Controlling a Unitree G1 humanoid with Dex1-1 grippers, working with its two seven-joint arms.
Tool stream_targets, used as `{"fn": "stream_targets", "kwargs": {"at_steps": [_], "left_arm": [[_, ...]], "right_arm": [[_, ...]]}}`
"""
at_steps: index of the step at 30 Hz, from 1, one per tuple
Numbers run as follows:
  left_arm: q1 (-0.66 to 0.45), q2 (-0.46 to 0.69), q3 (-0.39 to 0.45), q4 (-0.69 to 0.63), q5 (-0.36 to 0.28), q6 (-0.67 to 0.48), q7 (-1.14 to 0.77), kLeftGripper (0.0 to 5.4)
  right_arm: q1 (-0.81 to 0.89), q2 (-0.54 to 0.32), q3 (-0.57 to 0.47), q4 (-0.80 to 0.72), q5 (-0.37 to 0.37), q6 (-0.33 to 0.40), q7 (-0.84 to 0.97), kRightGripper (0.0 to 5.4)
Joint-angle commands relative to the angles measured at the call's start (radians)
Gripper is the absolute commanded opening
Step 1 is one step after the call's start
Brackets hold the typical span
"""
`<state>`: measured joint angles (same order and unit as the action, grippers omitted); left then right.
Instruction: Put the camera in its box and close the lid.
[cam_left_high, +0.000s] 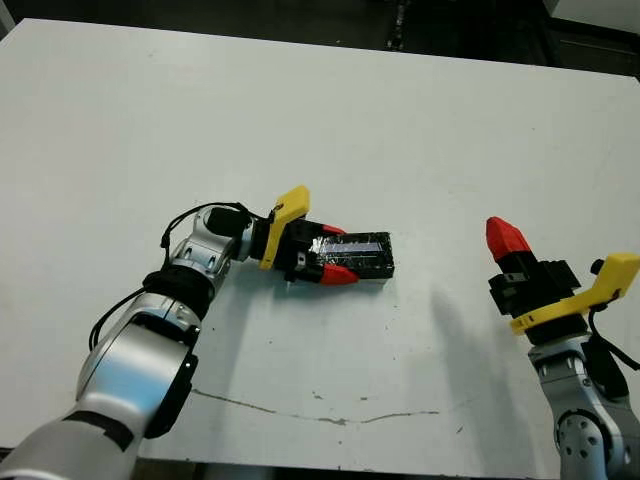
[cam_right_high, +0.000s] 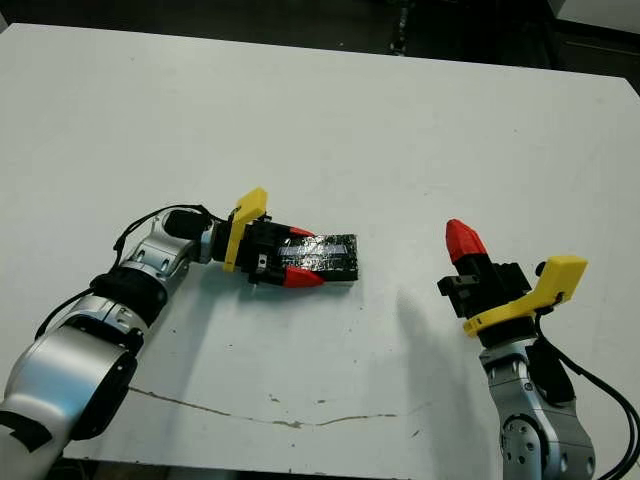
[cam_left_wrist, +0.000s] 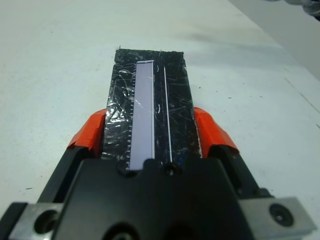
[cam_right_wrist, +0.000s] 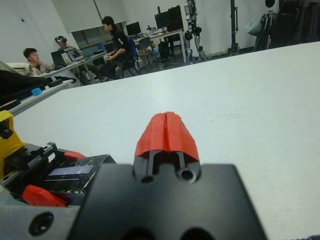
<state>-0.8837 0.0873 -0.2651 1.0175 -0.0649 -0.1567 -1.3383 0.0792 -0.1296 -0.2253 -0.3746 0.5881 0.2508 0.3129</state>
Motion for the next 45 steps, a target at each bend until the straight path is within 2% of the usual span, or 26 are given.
{"fn": "stream_targets", "kwargs": {"at_steps": [1,4,8,12,18,24,29,37,45], "left_arm": [[-0.006,-0.109,-0.098,0.017,0.107,0.020,0.064,3.15],[-0.013,-0.099,-0.125,-0.013,0.145,0.047,0.100,3.15],[-0.002,-0.089,-0.133,-0.076,0.158,0.140,0.142,3.15],[0.014,-0.065,-0.147,-0.129,0.179,0.141,0.160,3.75],[0.024,-0.039,-0.132,-0.140,0.169,0.127,0.159,4.58],[0.058,0.006,-0.090,-0.157,0.134,0.076,0.163,5.39],[0.090,0.041,-0.045,-0.192,0.086,0.094,0.144,5.39],[0.196,0.163,-0.003,-0.361,0.024,0.150,0.102,5.39],[0.343,0.314,0.105,-0.570,-0.098,0.330,0.107,5.39]], "right_arm": [[0.005,-0.012,-0.010,0.003,0.006,0.006,-0.003,0.00],[0.006,-0.013,-0.008,0.001,0.001,0.003,-0.004,0.00],[0.006,-0.018,-0.009,0.002,-0.001,0.001,0.002,0.00],[0.005,-0.015,-0.007,0.001,0.002,0.001,0.002,0.00],[0.004,-0.013,-0.006,-0.002,0.001,0.002,-0.001,0.00],[0.002,-0.017,-0.006,-0.002,0.007,0.007,0.003,0.00],[-0.001,-0.019,-0.003,-0.002,0.004,0.006,0.004,0.00],[-0.001,-0.018,-0.002,-0.005,0.012,0.010,0.002,0.00],[0.000,-0.026,0.000,-0.007,0.011,0.016,0.001,0.00]]}}
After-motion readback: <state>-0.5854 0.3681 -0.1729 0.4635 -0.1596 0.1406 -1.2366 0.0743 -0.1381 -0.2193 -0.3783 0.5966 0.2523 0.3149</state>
